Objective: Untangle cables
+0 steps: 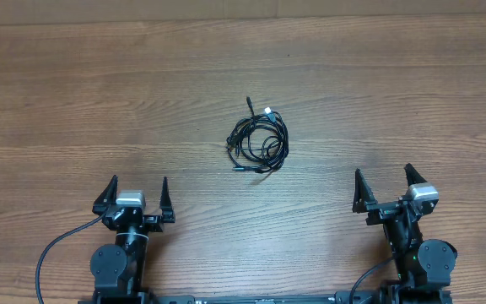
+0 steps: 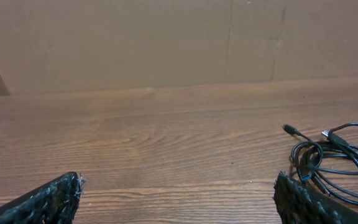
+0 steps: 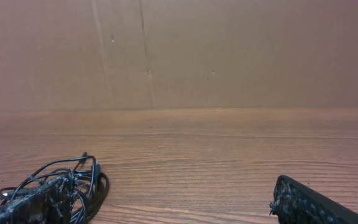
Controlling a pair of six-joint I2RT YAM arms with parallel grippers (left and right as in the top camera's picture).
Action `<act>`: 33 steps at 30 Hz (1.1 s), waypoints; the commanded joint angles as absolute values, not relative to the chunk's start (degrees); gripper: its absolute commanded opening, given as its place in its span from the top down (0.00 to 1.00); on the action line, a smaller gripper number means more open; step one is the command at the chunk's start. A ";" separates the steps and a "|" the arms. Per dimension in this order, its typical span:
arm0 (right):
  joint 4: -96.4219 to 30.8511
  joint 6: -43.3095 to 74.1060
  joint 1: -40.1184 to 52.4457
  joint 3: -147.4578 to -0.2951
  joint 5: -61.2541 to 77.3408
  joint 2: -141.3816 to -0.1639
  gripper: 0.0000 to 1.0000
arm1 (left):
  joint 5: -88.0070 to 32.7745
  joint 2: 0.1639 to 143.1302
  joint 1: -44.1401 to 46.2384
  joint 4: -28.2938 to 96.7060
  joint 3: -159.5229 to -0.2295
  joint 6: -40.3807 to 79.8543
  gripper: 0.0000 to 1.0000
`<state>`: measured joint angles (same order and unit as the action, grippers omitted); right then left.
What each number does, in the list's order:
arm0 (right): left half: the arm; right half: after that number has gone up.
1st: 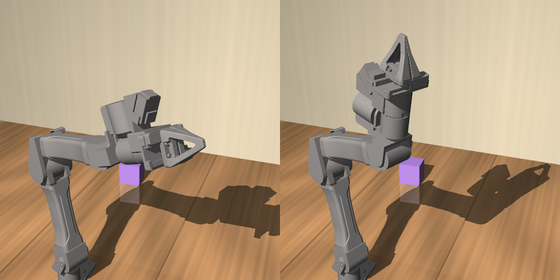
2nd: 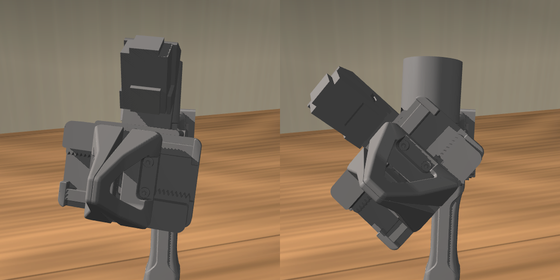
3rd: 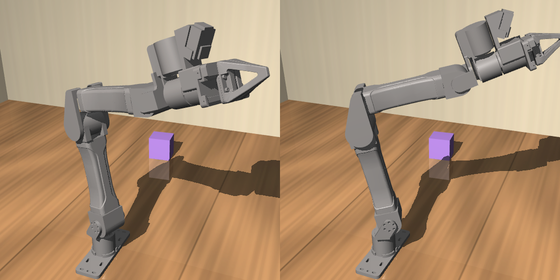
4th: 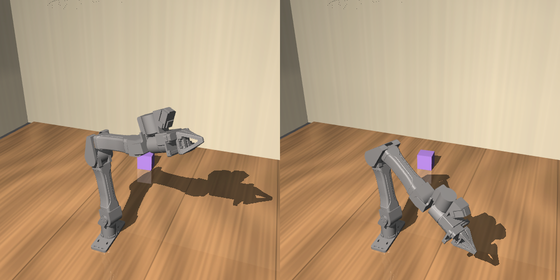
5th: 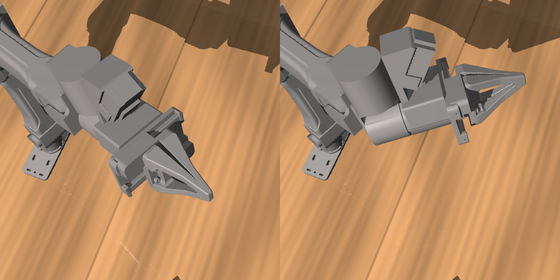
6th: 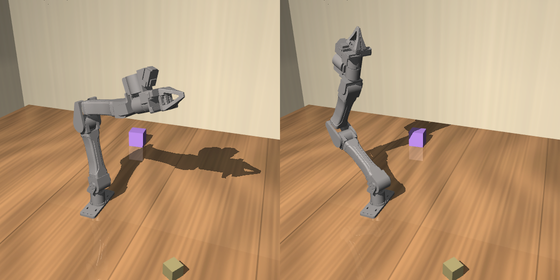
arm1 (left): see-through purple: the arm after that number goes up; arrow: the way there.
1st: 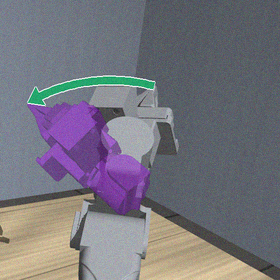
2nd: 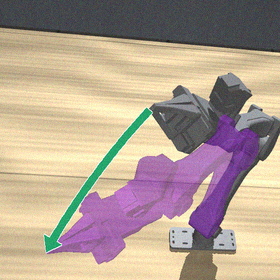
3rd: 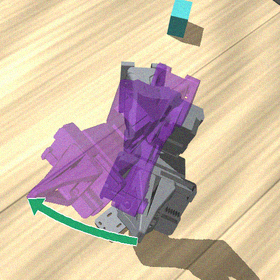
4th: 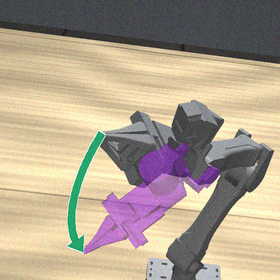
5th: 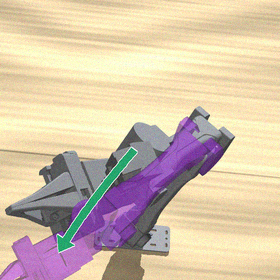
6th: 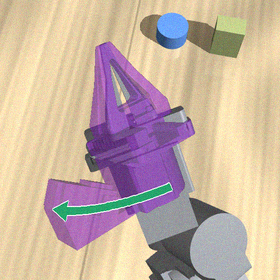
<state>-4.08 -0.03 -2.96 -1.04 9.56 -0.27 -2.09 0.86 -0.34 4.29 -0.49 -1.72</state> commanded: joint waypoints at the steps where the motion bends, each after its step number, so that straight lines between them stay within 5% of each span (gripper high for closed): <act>1: -3.84 0.12 -3.11 -0.45 8.84 -0.16 0.00 | -2.13 0.27 0.03 4.40 -0.27 -2.63 0.00; 14: -3.84 0.12 -3.11 -0.45 8.84 -0.16 0.00 | 3.81 0.25 0.01 2.94 -0.27 -6.11 0.00; 21: -3.84 0.12 -3.11 -0.45 8.84 -0.16 0.00 | -6.28 0.27 0.01 3.62 -5.32 -1.89 0.00; 28: -3.84 0.12 -3.11 -0.45 8.84 -0.16 0.00 | -6.44 7.55 0.01 26.35 -31.57 2.76 0.00; 33: -3.84 0.12 -3.11 -0.45 8.84 -0.19 0.00 | -12.43 28.34 0.01 45.12 -59.18 2.81 0.01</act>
